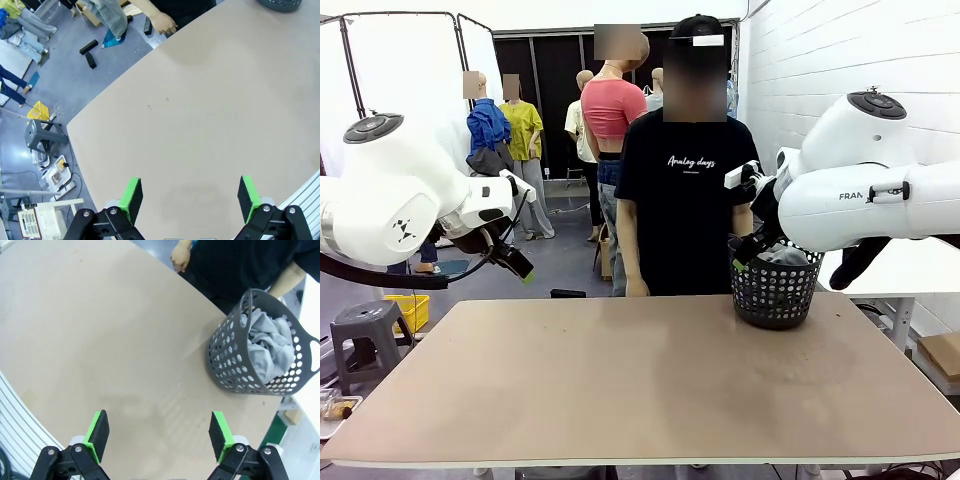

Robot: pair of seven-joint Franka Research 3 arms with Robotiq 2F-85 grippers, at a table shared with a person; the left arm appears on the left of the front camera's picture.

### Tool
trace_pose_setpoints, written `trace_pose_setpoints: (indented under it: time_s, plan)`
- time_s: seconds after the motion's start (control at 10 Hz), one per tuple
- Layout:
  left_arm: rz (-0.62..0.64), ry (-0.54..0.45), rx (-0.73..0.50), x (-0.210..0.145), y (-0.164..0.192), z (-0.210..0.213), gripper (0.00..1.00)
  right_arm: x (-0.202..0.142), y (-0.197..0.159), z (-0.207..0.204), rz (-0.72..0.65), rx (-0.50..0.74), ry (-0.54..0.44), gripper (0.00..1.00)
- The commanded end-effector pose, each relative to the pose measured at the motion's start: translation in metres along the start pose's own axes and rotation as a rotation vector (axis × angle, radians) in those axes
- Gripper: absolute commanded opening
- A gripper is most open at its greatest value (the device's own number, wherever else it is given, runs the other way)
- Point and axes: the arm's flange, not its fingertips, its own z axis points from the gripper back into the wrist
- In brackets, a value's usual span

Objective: Fold the training pants.
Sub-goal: Grab both ends of the Training pants handed by a person.

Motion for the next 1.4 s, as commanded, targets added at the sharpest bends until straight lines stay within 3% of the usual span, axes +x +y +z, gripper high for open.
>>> trace_pose_setpoints:
  time_s: [0.0, 1.3]
  plan:
    - [-0.001, -0.001, -0.002, 0.0032, 0.0011, 0.0004, 1.0, 0.0008, -0.0011, -0.0002, -0.004, -0.002, 0.001, 1.0]
    - [-0.001, -0.001, -0.002, 0.0032, 0.0011, 0.0004, 1.0, 0.0008, -0.0011, -0.0002, -0.004, -0.002, 0.001, 1.0]
